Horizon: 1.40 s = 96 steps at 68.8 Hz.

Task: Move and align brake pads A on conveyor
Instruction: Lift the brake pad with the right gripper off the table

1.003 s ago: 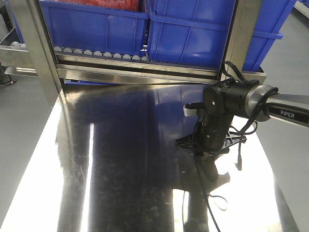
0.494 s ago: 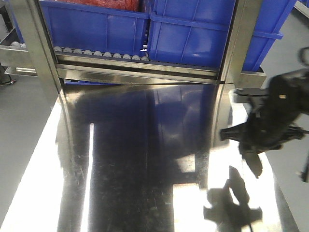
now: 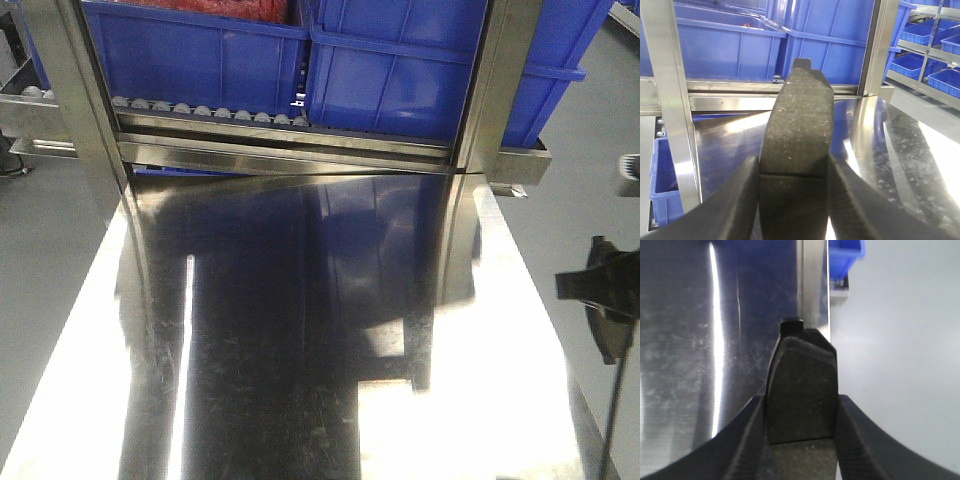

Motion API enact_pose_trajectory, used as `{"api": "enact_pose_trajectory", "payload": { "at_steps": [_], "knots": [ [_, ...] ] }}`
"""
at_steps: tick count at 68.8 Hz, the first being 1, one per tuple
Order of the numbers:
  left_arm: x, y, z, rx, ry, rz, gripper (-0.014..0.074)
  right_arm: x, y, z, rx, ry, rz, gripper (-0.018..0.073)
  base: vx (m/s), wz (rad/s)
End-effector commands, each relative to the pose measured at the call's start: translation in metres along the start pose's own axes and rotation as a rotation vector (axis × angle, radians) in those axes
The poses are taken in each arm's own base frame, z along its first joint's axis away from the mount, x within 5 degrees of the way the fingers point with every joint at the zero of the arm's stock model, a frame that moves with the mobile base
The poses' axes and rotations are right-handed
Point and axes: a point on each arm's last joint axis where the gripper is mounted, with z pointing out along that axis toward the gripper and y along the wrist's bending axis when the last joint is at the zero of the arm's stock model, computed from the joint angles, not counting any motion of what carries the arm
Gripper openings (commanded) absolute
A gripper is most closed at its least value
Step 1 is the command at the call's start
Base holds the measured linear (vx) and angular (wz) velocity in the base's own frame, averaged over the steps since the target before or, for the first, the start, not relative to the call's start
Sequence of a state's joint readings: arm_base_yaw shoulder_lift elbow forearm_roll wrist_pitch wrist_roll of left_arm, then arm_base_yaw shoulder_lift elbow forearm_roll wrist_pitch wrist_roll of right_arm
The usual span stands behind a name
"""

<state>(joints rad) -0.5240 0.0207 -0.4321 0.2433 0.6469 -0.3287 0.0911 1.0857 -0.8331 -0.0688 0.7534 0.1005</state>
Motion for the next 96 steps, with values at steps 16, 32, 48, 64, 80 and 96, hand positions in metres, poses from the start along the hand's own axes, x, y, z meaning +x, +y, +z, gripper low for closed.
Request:
{"api": "enact_pose_trajectory", "payload": {
  "at_steps": [16, 32, 48, 64, 80, 96],
  "knots": [
    [-0.016, -0.003, -0.002, 0.037, -0.108, 0.003, -0.0006, 0.045, -0.003, -0.065, -0.045, -0.391, -0.001, -0.0002, 0.00, 0.00],
    [-0.016, -0.003, -0.002, 0.037, -0.108, 0.003, -0.0006, 0.093, 0.006, -0.089, -0.154, -0.576, -0.114, -0.0002, 0.00, 0.00],
    [-0.016, -0.003, -0.002, 0.037, -0.108, 0.003, -0.0006, 0.123, 0.007, -0.102, -0.176, -0.763, -0.147, -0.0002, 0.00, 0.00],
    [-0.016, -0.003, -0.002, 0.037, -0.108, 0.003, -0.0006, 0.126, 0.003, -0.107, -0.146, -0.834, -0.127, -0.0002, 0.00, 0.00],
    [-0.016, -0.003, -0.002, 0.037, -0.108, 0.003, -0.0006, 0.124, 0.002, -0.108, -0.124, -0.861, -0.133, -0.0002, 0.00, 0.00],
    [-0.016, -0.003, -0.002, 0.037, -0.108, 0.003, -0.0006, 0.125, 0.002, -0.108, -0.125, -0.857, -0.134, -0.0002, 0.00, 0.00]
  ]
}}
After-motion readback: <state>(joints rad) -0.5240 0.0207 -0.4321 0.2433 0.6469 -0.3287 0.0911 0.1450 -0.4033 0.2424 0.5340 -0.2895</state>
